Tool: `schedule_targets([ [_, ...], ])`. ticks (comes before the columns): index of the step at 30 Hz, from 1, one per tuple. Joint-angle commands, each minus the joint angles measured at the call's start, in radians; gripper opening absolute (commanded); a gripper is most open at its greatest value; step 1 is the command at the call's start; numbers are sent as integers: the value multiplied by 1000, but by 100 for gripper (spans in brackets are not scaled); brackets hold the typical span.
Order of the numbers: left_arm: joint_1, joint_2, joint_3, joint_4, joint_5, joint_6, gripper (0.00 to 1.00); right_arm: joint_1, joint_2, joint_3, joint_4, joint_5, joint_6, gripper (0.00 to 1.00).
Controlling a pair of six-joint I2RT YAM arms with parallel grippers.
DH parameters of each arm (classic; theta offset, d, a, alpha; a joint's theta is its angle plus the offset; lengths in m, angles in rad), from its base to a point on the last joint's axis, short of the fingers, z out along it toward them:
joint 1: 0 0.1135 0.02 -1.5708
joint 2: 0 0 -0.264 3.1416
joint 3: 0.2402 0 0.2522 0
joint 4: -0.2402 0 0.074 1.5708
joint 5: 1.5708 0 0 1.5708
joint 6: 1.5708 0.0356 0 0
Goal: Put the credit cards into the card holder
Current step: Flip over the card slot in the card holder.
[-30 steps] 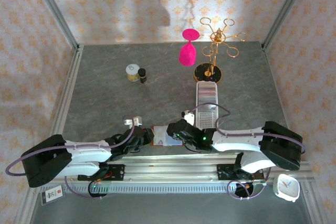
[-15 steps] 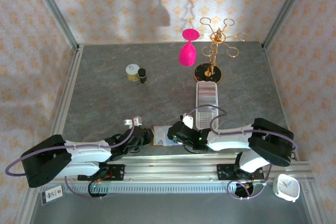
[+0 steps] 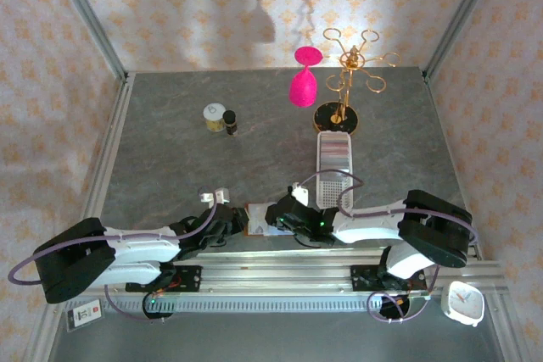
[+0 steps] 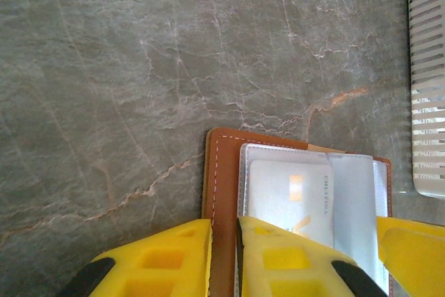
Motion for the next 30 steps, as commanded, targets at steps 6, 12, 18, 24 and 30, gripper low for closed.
schedule_targets([
  [6,-10,-5,2,-33,-23,-5,20,2,-34,-17,80,-11,30,50],
  [12,-10,-4,6,-33,-24,-3,20,4,-33,9,-19,38,24,50],
  [18,-10,-13,1,-40,-26,-4,20,3,-37,31,-157,90,9,50],
  [24,-10,-11,-2,-33,-30,-4,20,4,-16,33,-172,86,10,50],
  [30,-10,7,1,-27,-24,-2,20,9,13,45,-181,82,5,51],
])
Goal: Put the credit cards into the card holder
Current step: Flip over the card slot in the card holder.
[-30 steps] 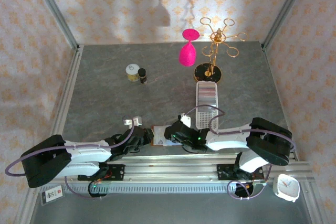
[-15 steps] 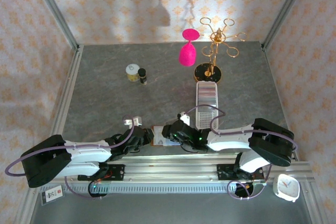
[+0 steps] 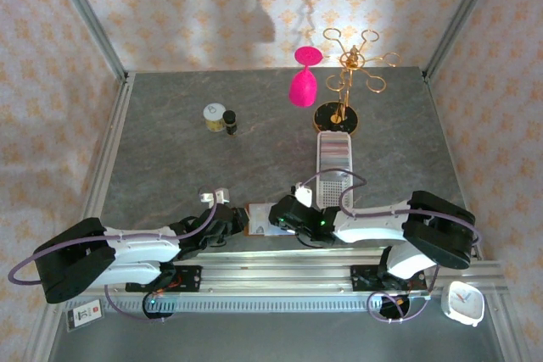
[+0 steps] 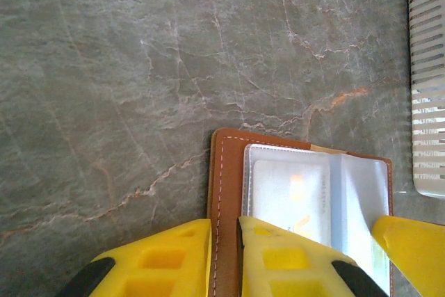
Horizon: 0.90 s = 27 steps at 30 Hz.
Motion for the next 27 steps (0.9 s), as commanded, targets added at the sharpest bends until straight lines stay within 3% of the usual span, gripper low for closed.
schedule_targets([
  [1,-10,9,3,-24,-22,-3,20,10,27,21,-57,38,-11,51],
  [17,-10,10,-2,-21,-20,-3,19,11,93,64,111,-74,-24,52],
  [27,-10,6,-9,-14,-23,-9,19,11,51,27,223,-80,14,51],
])
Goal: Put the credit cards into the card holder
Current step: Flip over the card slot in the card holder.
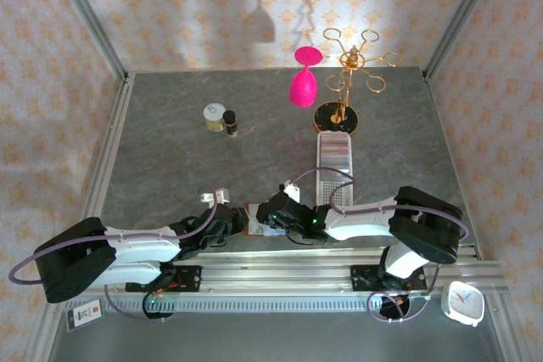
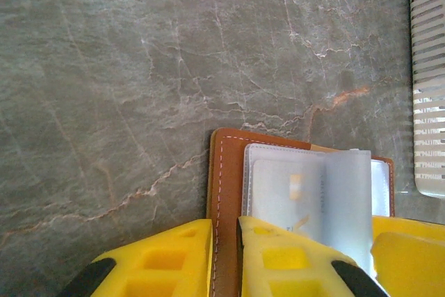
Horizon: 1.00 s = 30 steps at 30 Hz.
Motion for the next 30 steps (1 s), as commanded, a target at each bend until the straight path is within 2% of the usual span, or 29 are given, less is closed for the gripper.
schedule_targets([
  [1,-10,0,-11,-15,-23,-8,19,6,-25,-17,69,1,22,51],
  [21,-10,-56,-19,-45,-44,-15,19,7,-58,-54,260,-43,37,51],
  [27,-10,-77,-22,-53,-51,-17,19,7,-148,-83,292,3,-2,51],
  [30,-11,-94,-19,-70,-55,-16,20,5,-228,-90,261,58,-76,51],
])
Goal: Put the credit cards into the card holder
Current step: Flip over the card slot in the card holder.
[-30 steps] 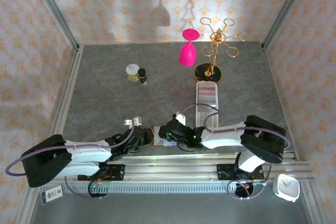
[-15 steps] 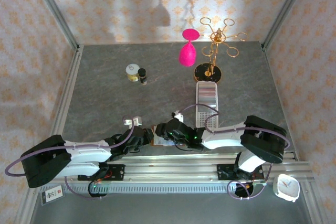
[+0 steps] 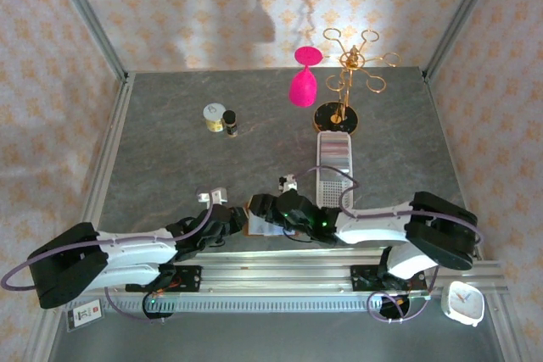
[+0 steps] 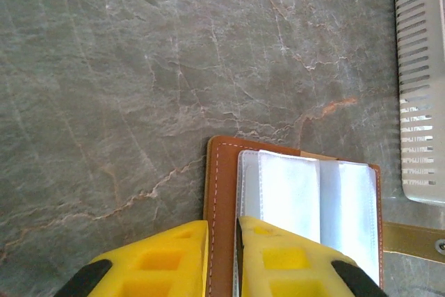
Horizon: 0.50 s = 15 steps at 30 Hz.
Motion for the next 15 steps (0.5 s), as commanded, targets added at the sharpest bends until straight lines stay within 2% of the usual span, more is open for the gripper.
schedule_targets([
  [1,-11,-28,-10,-37,-36,-13,20,5,-110,-10,-8,103,-114,51],
  [5,-10,-64,-16,-53,-56,-8,20,5,-276,-11,-95,250,-297,47],
  [10,-10,-127,-21,-37,-80,7,21,4,-493,-69,-59,392,-579,51],
  [12,-10,-152,-24,-20,-90,17,23,5,-565,-94,-21,380,-755,53],
  [15,-11,-184,-14,-19,-113,61,26,5,-661,-111,-15,294,-1044,57],
])
